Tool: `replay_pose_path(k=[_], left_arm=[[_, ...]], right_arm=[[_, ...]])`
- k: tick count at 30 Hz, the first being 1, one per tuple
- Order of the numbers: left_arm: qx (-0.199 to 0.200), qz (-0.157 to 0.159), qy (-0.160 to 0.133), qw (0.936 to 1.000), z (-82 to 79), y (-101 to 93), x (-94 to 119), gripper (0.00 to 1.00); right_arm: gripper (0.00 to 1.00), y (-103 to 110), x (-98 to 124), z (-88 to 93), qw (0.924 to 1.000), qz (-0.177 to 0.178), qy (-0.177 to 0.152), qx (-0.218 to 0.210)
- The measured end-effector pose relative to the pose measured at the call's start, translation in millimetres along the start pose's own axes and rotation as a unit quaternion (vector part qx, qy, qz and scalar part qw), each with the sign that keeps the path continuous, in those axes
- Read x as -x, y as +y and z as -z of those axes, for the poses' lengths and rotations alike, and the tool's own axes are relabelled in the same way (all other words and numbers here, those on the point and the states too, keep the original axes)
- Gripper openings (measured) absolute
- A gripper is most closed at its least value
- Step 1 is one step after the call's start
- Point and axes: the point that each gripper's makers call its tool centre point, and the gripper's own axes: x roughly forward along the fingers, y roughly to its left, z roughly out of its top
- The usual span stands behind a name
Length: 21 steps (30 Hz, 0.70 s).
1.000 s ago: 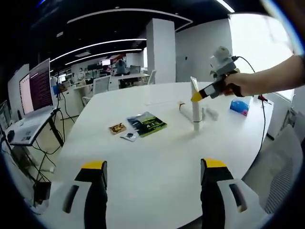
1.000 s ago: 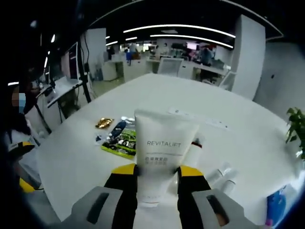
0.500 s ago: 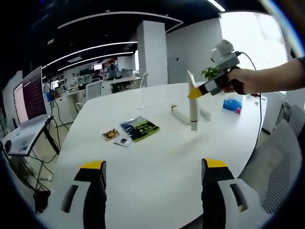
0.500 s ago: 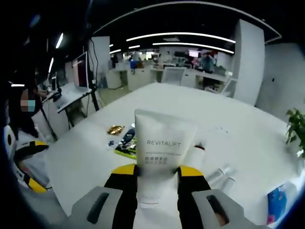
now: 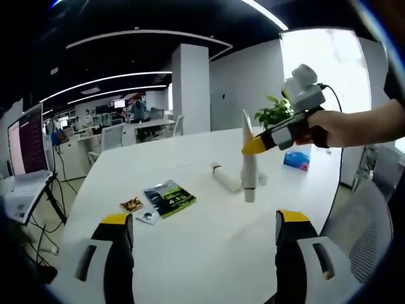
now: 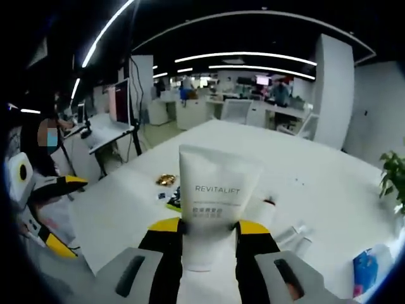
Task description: Arrange the skincare products in the storage area until every visible bottle or jar stands upright without overlapping.
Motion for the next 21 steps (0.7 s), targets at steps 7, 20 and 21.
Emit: replay_pose_path(k=[7, 20, 21], left_arm=[[-0.001, 0.03, -0.012, 0.9995, -14.6, -17.4, -11.0, 0.87], [-0.001, 0.086, -0.023, 0.9961, -36.4, -53.0, -21.3, 0.87], [0.0, 0.088, -0.023, 0.9958, -37.2, -54.2, -22.1, 0.87]], right_arm=[[0.24, 15.1, 14.2, -3.5, 0.9999, -0.011, -0.01, 0.002], [0.24, 48.3, 42.5, -25.2, 0.9983, -0.04, -0.038, 0.019], [0.24, 51.3, 45.5, -27.4, 0.9981, -0.04, -0.041, 0.022]])
